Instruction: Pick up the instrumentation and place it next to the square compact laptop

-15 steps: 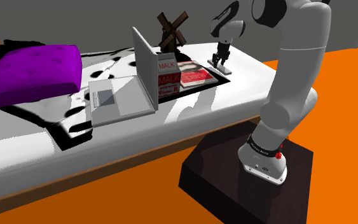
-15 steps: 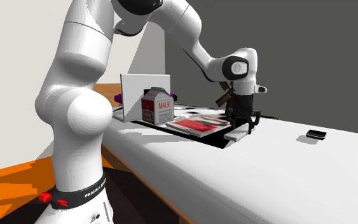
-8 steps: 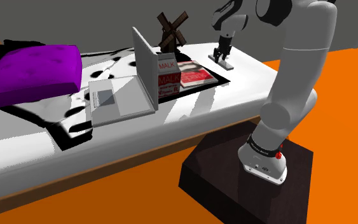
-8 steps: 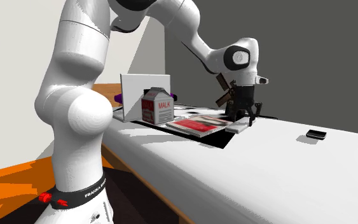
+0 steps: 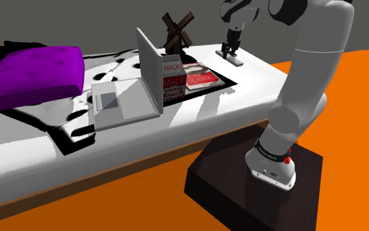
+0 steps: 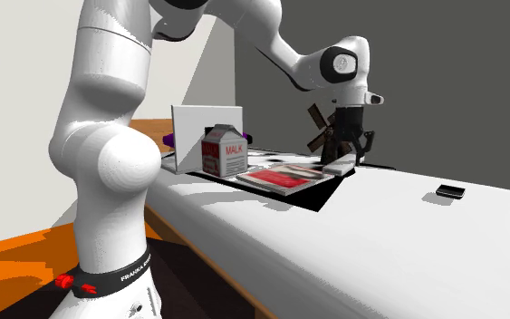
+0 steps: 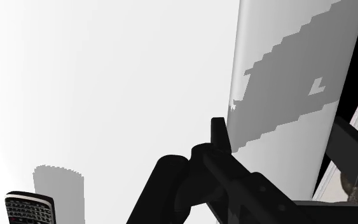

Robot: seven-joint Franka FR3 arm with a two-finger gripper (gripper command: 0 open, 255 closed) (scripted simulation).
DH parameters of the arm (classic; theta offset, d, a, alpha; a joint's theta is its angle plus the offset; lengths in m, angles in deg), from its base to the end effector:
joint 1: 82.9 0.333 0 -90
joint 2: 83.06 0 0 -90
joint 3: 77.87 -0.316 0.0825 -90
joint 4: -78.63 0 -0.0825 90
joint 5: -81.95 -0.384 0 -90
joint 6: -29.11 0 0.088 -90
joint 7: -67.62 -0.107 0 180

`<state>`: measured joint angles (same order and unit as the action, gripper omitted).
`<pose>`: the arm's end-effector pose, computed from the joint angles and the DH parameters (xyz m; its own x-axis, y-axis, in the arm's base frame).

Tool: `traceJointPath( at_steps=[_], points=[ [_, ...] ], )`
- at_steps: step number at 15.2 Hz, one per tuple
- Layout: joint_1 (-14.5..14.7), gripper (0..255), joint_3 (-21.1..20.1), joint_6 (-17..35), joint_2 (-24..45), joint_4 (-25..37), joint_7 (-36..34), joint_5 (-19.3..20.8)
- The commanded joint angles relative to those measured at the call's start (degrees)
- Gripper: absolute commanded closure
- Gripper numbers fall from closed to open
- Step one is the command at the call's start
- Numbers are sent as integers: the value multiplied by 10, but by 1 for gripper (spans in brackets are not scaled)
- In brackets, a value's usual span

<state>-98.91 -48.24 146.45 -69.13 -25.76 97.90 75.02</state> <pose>0.4492 -0.4237 0.4198 0.9526 -0.3042 0.0093 -0.3044 -0.9524 0.0182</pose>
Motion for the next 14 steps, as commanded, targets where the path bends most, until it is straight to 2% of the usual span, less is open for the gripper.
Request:
traceJointPath(
  at_steps=[1,14],
  points=[
    [0,255,1,-15,-5,11,-2,3],
    [1,255,5,-109,-25,87,-10,17]
  ],
)
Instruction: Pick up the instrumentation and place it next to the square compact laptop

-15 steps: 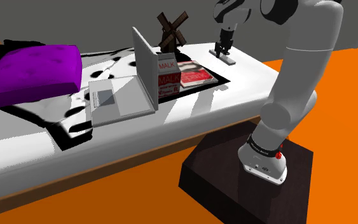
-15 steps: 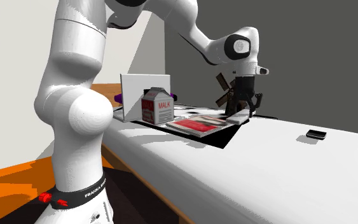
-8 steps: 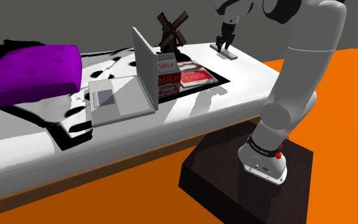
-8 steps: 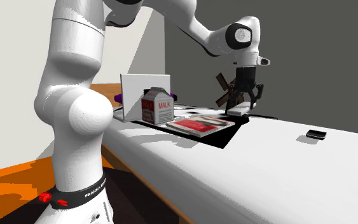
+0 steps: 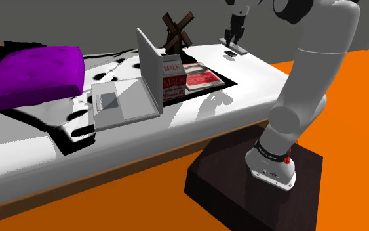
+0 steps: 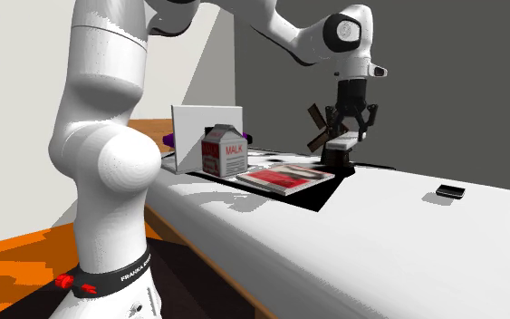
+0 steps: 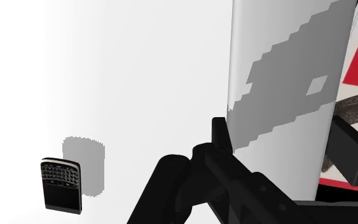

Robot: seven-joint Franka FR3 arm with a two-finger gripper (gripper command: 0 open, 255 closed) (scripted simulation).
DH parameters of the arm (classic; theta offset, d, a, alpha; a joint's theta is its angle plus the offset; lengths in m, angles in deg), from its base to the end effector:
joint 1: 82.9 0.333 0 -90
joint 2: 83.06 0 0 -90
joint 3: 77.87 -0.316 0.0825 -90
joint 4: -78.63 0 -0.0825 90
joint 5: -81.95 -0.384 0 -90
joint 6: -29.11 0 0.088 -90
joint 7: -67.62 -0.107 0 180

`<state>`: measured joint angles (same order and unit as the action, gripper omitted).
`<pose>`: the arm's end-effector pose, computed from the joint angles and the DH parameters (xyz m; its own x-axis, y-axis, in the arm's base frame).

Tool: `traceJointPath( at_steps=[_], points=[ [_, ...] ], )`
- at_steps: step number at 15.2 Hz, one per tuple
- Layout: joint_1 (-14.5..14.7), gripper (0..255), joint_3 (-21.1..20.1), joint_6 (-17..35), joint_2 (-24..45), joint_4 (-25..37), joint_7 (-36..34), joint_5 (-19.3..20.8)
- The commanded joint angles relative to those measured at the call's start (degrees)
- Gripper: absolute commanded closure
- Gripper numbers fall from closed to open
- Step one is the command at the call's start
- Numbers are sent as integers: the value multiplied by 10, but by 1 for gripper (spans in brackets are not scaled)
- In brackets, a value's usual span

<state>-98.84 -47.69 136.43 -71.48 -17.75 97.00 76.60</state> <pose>0.4489 -0.4251 0.4935 0.9525 -0.3045 0.0093 -0.3047 -0.9523 0.0184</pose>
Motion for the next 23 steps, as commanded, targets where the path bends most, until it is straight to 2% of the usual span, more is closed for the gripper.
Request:
traceJointPath(
  at_steps=[1,13,23],
  points=[
    [0,255,0,-16,-3,14,-2,2],
    [-6,255,3,-110,2,112,-2,1],
    [-20,255,6,-198,26,220,4,-12]
  ],
)
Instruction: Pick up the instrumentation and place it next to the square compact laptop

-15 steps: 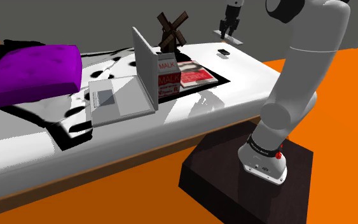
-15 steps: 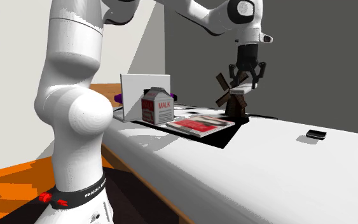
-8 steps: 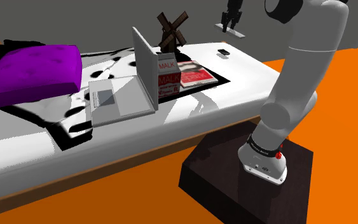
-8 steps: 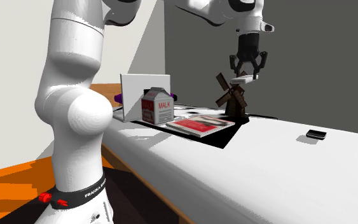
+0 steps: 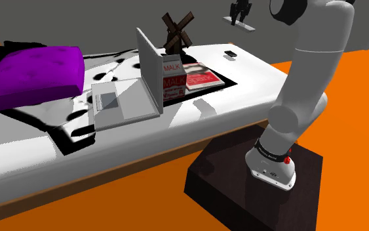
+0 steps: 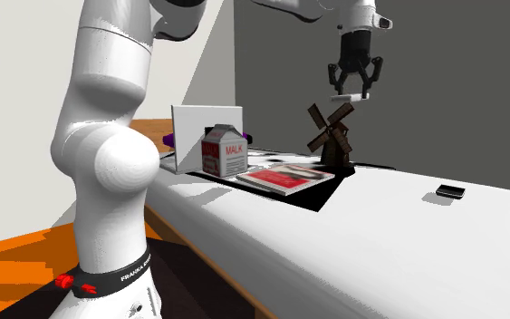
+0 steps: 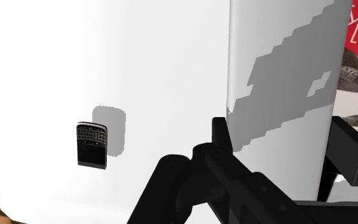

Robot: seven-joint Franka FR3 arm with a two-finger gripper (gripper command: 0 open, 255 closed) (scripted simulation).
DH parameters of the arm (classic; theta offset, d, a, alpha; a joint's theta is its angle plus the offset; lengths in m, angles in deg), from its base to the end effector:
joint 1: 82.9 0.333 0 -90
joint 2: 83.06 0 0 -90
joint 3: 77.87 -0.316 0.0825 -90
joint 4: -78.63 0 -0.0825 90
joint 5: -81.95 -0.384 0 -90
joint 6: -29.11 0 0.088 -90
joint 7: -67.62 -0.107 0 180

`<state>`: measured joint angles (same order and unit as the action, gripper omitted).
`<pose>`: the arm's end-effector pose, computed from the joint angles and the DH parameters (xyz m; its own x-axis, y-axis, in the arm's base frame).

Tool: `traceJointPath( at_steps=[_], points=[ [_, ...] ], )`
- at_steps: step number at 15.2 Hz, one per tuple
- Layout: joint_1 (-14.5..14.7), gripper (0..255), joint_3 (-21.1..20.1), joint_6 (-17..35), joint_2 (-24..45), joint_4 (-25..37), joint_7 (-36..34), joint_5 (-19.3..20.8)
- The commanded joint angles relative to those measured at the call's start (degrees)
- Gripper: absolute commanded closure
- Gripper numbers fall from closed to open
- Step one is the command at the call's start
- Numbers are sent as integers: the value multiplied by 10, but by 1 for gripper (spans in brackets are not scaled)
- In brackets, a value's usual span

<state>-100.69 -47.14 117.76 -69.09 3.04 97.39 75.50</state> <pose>0.4496 -0.4250 0.6144 0.9525 -0.3045 0.0092 -0.3046 -0.9523 0.0181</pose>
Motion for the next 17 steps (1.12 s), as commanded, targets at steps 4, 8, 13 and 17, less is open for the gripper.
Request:
traceJointPath(
  at_steps=[4,8,13,17],
  points=[
    [-11,255,1,-50,19,67,4,-10],
    [-26,255,2,-93,41,131,8,-23],
    [3,255,-1,-102,3,105,-16,-3],
    [67,255,-21,-69,-98,-16,-80,52]
  ],
)
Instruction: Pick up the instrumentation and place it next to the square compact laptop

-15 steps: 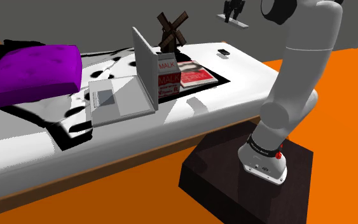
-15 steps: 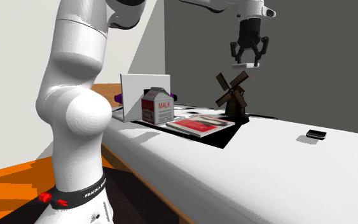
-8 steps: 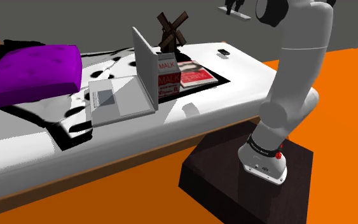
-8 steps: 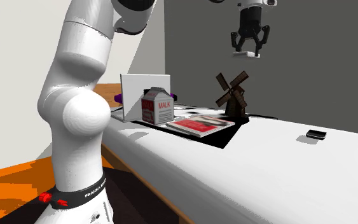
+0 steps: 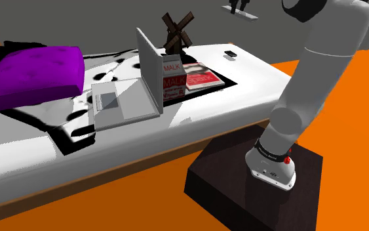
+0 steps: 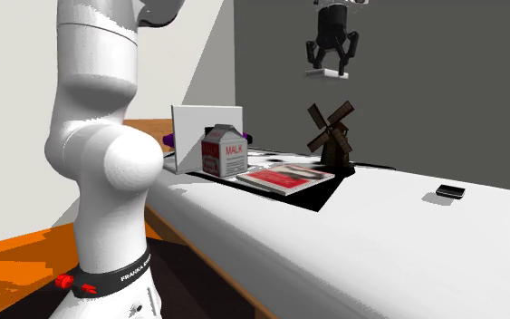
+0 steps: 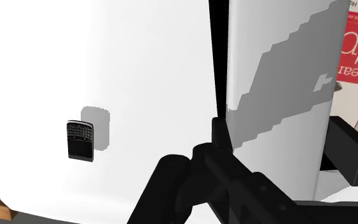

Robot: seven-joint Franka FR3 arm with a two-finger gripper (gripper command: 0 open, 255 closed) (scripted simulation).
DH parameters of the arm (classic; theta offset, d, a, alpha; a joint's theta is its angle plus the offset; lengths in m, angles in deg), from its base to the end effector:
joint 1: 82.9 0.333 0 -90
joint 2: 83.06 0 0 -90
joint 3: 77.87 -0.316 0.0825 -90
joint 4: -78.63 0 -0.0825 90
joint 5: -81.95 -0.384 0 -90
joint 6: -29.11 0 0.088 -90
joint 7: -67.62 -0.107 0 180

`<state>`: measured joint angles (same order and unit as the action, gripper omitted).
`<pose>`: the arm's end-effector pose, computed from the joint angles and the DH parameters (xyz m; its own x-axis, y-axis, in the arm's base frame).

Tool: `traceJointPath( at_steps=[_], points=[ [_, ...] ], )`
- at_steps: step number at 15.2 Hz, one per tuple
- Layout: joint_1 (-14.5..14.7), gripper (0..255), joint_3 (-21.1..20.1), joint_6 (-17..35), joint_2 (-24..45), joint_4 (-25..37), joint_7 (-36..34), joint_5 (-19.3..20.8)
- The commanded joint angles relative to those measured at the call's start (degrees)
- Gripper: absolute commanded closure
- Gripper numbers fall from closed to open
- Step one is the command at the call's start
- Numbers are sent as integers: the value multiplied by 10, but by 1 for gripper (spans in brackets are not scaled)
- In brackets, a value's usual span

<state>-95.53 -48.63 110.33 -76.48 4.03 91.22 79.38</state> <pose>0.4405 -0.3595 0.6785 0.9528 -0.3035 0.0090 -0.3036 -0.9526 0.0168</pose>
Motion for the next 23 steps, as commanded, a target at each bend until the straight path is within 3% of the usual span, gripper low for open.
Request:
traceJointPath(
  at_steps=[1,11,23],
  points=[
    [26,255,-14,11,-46,-51,-35,25],
    [92,255,-112,26,-213,-226,-198,81],
    [141,255,-239,15,-314,-325,-374,60]
  ],
)
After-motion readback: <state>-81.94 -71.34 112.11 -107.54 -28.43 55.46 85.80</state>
